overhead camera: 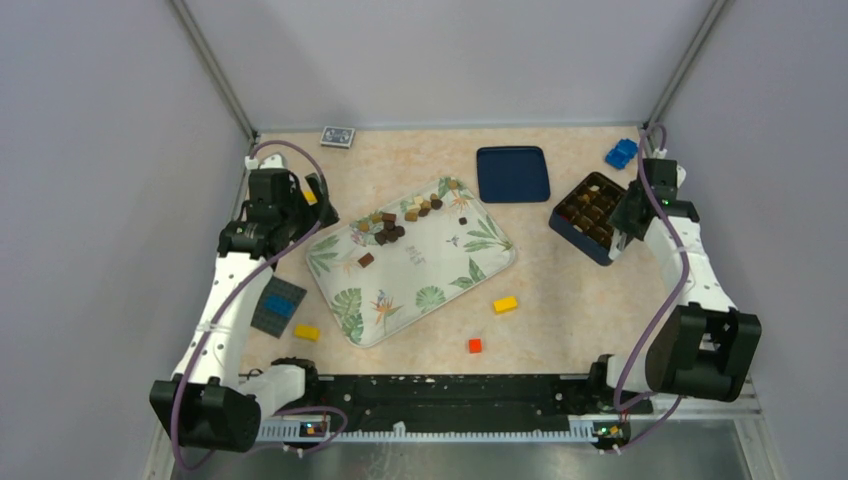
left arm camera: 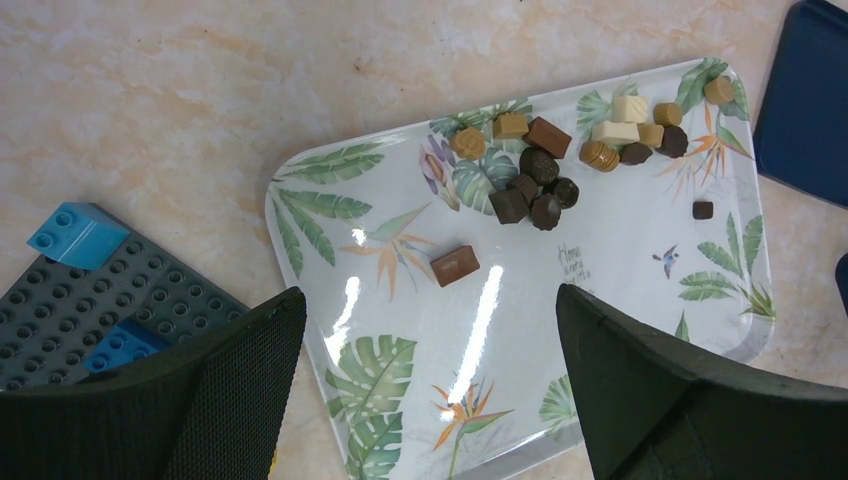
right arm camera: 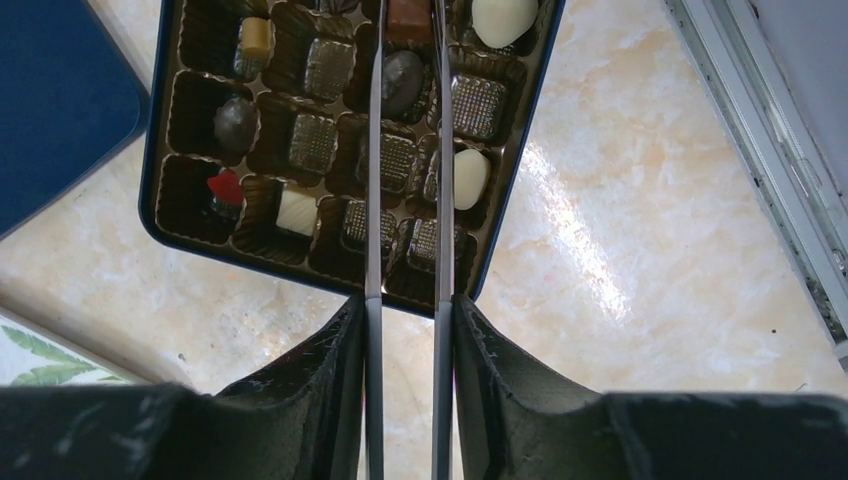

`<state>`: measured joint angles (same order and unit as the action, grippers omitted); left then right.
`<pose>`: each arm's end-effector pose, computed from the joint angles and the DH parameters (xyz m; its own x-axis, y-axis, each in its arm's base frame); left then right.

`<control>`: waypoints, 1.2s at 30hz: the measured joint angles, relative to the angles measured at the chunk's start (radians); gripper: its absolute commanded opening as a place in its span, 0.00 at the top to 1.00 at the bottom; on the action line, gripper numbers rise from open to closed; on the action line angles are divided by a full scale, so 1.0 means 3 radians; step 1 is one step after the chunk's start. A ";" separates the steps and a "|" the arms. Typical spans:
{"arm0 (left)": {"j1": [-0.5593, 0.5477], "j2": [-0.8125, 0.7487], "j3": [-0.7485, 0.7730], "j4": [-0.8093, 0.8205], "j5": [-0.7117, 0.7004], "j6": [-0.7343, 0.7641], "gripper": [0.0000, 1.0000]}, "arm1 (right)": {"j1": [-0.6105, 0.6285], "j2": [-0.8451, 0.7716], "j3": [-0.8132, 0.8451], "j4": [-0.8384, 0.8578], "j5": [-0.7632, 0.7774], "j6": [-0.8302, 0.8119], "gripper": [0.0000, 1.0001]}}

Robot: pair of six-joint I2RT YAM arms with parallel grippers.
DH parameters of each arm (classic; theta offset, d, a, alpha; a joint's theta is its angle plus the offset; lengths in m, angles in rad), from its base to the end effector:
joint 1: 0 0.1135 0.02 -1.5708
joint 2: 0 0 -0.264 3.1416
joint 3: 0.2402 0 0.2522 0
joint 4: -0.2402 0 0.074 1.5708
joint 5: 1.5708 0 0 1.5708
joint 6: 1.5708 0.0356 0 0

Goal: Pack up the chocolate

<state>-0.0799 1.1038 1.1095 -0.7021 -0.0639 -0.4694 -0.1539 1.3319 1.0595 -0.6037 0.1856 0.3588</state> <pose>0.2292 -0.0161 0.3404 -0.5842 -0.4061 -0.7027 -0.2617 0.9138 -0.3105 0.2751 -0.0493 0.2782 -0.6169 0.4450 -0.6492 0.5170 0.8510 0.0920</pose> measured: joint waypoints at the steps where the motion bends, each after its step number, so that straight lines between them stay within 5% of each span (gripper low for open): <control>1: 0.0000 -0.0008 0.0000 0.0000 0.0000 0.0000 0.01 | 0.0000 -0.0013 0.0001 -0.0006 -0.0001 0.0000 0.64; 23: 0.0000 -0.0060 0.0000 -0.0006 0.0001 -0.0003 0.01 | 0.0060 -0.0476 0.0057 -0.0161 -0.0245 -0.0064 0.65; 36: 0.0000 -0.0058 0.0000 -0.0005 0.0078 -0.0022 0.01 | 0.1441 -0.1253 -0.0263 -0.0384 -0.0123 0.0041 0.68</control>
<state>-0.0799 1.0863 1.1095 -0.7036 -0.0406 -0.4759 0.2783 0.9562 0.9806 -0.7189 0.1486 0.3710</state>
